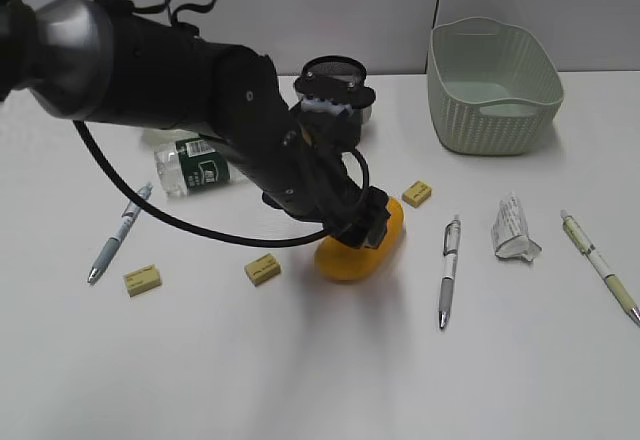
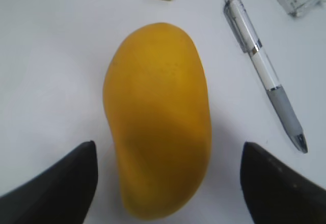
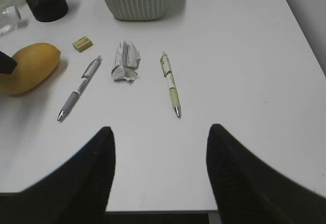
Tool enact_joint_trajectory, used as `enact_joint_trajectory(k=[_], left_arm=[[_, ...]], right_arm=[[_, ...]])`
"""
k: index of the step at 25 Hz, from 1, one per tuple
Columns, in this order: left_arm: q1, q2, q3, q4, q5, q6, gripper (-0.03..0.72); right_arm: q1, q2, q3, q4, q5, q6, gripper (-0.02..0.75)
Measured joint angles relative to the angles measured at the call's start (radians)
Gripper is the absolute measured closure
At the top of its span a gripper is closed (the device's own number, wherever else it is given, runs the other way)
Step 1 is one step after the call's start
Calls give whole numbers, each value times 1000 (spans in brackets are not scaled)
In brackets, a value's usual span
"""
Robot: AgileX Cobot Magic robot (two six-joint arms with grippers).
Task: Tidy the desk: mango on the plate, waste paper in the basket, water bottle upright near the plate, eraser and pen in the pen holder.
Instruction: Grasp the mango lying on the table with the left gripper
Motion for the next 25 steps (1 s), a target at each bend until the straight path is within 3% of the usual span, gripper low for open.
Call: enact_joint_trajectory(k=[25], left_arm=[[0, 58, -1, -1, -77, 0, 17]], right_arm=[[0, 0, 0, 0, 0, 0, 279]])
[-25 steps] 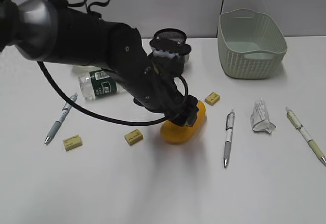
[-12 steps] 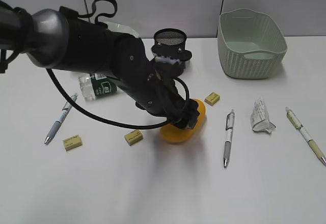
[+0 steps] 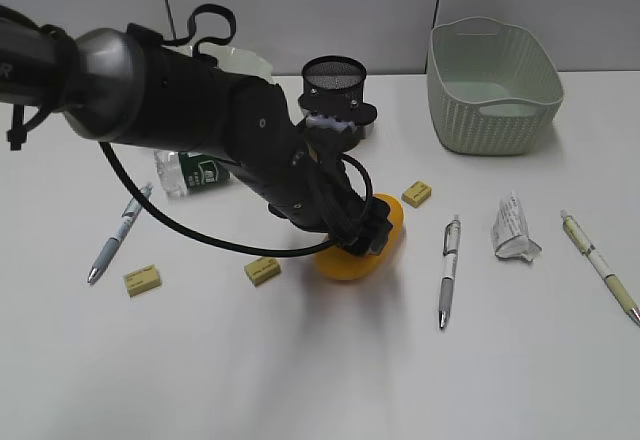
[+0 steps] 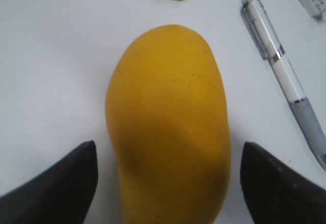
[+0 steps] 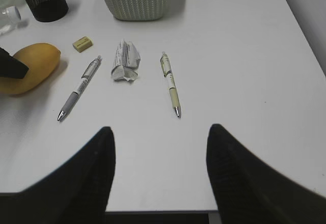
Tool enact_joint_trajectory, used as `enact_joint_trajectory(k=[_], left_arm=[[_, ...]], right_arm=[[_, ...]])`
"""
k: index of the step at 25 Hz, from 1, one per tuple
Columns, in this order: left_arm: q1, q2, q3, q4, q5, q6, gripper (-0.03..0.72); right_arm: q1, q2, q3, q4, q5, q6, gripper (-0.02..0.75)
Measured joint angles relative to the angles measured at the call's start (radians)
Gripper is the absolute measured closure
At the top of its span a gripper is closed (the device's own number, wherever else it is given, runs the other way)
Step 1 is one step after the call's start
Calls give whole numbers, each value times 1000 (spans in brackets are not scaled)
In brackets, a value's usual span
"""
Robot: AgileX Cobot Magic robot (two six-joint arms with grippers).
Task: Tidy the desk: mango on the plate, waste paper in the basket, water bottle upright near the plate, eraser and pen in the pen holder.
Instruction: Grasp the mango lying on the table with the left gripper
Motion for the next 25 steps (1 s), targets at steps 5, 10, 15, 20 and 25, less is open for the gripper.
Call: enact_joint_trajectory(k=[5, 10, 15, 20, 25], left_arm=[[0, 12, 0, 0, -11, 0, 17], [0, 13, 0, -1, -23, 0, 17], [0, 31, 0, -13, -27, 0, 17], [0, 58, -1, -41, -29, 0, 17], [0, 71, -2, -46, -35, 0, 27]], right_arm=[[0, 0, 0, 0, 0, 0, 279], [0, 0, 0, 0, 0, 0, 279], [0, 0, 0, 0, 0, 0, 279], [0, 0, 0, 0, 0, 0, 279], [0, 0, 0, 0, 0, 0, 279]])
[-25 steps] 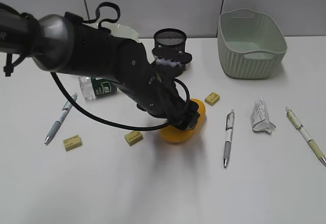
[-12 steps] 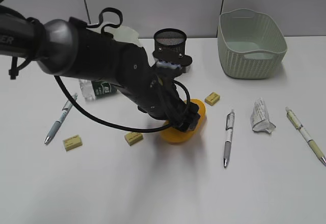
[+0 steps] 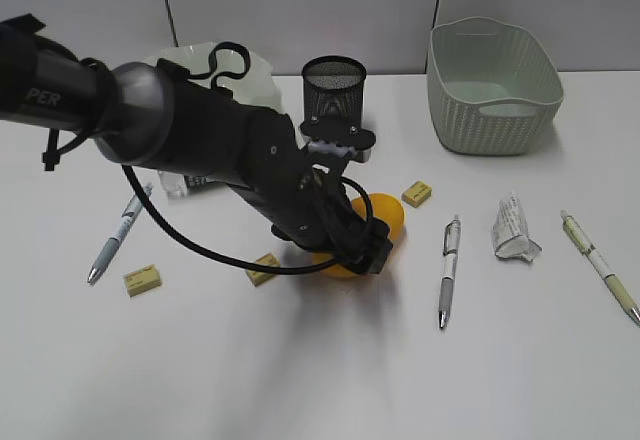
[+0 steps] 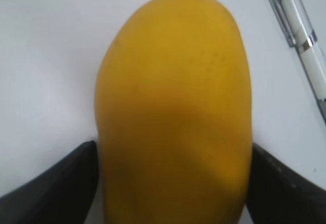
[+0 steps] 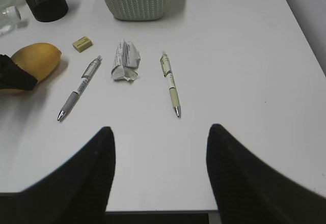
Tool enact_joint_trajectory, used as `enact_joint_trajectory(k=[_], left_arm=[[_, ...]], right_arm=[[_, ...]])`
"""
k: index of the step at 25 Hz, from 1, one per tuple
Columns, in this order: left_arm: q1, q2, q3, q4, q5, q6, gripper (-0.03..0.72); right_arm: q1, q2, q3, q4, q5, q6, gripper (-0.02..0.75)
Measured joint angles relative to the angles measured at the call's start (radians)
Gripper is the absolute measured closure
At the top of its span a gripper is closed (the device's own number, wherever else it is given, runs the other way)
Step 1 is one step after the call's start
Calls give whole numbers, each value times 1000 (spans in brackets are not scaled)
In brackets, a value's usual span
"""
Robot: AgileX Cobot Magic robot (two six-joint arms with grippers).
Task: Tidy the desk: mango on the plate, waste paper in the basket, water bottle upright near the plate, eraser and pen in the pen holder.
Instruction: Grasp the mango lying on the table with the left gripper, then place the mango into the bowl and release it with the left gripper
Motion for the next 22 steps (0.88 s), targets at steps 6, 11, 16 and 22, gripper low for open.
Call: enact_joint_trajectory(k=[6, 11, 16, 22], left_arm=[[0, 0, 0, -3, -16, 0, 120], [0, 0, 0, -3, -12, 0, 120], [0, -13, 0, -2, 16, 0, 123], [0, -97, 0, 20, 32, 0, 123]], right_arm=[[0, 0, 0, 0, 0, 0, 279], [0, 0, 0, 0, 0, 0, 279], [0, 0, 0, 0, 0, 0, 279], [0, 0, 0, 0, 0, 0, 279]])
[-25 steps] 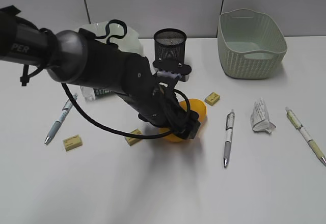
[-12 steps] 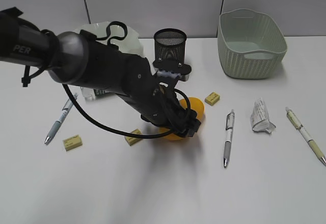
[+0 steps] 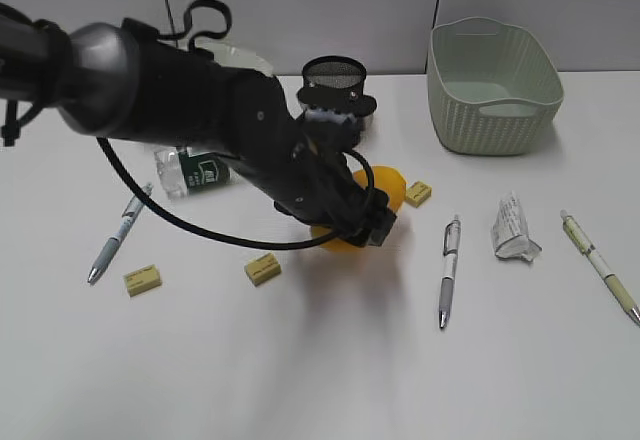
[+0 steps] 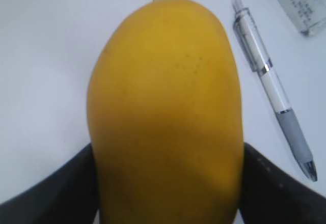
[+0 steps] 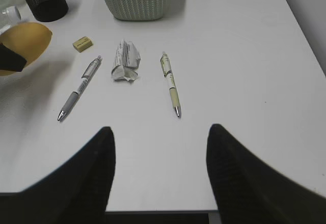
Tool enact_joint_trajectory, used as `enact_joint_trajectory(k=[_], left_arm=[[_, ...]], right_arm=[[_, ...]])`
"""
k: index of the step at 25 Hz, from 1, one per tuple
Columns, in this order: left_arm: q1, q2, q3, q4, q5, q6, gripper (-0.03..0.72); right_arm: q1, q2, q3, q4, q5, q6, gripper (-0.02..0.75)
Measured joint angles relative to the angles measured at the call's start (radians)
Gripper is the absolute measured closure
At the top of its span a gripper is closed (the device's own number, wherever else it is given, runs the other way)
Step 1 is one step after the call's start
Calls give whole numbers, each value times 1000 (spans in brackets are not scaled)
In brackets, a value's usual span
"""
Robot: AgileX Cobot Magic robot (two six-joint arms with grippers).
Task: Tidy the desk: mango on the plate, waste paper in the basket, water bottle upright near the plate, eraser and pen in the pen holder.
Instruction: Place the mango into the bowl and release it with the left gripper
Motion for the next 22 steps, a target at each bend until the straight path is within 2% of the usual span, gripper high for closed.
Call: enact_joint_trajectory(k=[4, 8, 16, 22], left_arm=[[10, -62, 0, 33, 35, 0, 123], [55, -138, 0, 38, 83, 0, 123], [250, -303, 0, 45, 115, 0, 123], [394, -314, 0, 61, 97, 0, 123]], right_arm=[[0, 0, 0, 0, 0, 0, 279], [0, 0, 0, 0, 0, 0, 279], [0, 0, 0, 0, 0, 0, 279], [0, 0, 0, 0, 0, 0, 279]])
